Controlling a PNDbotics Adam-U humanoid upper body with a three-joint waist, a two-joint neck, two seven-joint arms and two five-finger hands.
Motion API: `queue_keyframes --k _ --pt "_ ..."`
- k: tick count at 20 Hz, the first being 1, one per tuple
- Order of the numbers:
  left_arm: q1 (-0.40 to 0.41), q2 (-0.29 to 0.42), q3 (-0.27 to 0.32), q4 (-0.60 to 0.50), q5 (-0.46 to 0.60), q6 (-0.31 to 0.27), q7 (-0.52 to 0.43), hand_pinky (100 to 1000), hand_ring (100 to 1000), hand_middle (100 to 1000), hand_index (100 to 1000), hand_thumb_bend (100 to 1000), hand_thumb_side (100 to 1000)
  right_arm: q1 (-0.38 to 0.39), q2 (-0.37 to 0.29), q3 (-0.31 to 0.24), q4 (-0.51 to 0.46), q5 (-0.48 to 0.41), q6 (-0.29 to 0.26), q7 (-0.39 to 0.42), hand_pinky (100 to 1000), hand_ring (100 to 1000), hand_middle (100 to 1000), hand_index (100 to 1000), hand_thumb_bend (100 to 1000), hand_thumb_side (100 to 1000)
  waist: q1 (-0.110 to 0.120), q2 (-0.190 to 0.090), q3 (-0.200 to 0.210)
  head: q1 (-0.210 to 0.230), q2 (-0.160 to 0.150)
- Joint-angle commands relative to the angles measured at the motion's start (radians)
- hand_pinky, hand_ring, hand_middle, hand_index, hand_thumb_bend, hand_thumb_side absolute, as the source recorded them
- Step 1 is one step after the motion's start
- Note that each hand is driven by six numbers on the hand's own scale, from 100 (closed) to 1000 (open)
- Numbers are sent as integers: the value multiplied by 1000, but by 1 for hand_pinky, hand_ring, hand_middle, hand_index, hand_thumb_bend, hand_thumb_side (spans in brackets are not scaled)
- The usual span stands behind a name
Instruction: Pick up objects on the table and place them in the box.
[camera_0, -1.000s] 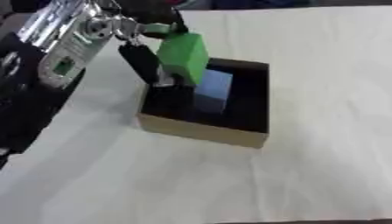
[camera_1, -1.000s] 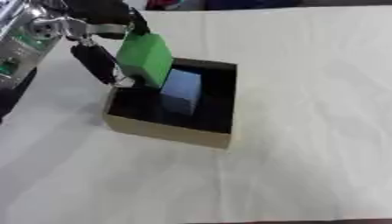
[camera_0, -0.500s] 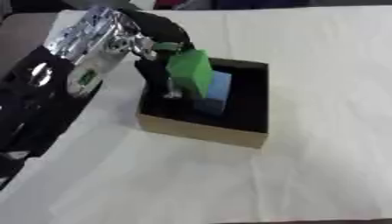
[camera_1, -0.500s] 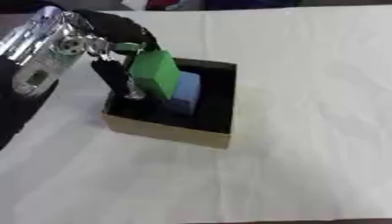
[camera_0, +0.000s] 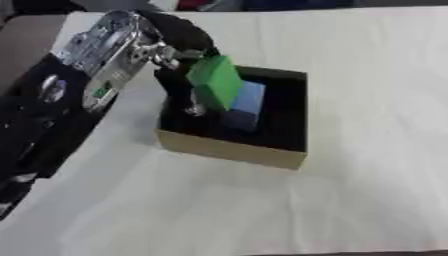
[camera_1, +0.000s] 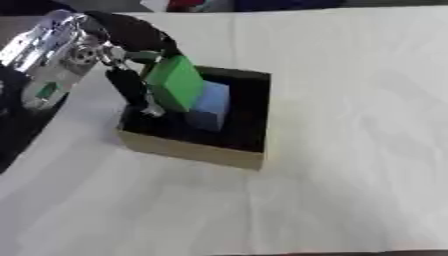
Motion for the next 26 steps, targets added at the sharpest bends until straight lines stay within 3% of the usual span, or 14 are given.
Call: queue_keyframes --k 1,10,17,20,23,26 --pt "-26 5 39 -51 17 12 1 927 916 820 939 629 739 -8 -21 -14 -16 -3 3 -2 919 881 746 844 285 553 -3 -33 2 1 0" --pt "-22 11 183 -282 113 81 16 907 891 795 911 487 741 -2 -25 -19 -16 -7 2 -11 919 882 746 845 287 545 -6 -38 11 -6 3" --pt "55 62 260 -436 127 123 93 893 880 784 899 429 720 5 -33 -26 -16 -13 -6 -22 918 881 747 845 291 532 -10 -38 17 -13 3" --pt "115 99 299 -494 124 154 215 879 866 767 885 431 705 10 -39 -30 -16 -17 -14 -29 918 881 747 845 294 528 -13 -37 21 -18 1" --pt "174 117 329 -502 139 213 435 857 849 760 876 415 689 16 -45 -33 -16 -23 -25 -38 916 881 747 844 296 521 -16 -36 23 -20 -1" --pt "225 114 352 -503 242 290 680 838 834 759 878 362 728 21 -50 -35 -16 -32 -38 -51 915 880 746 844 297 514 -20 -33 25 -20 -3"
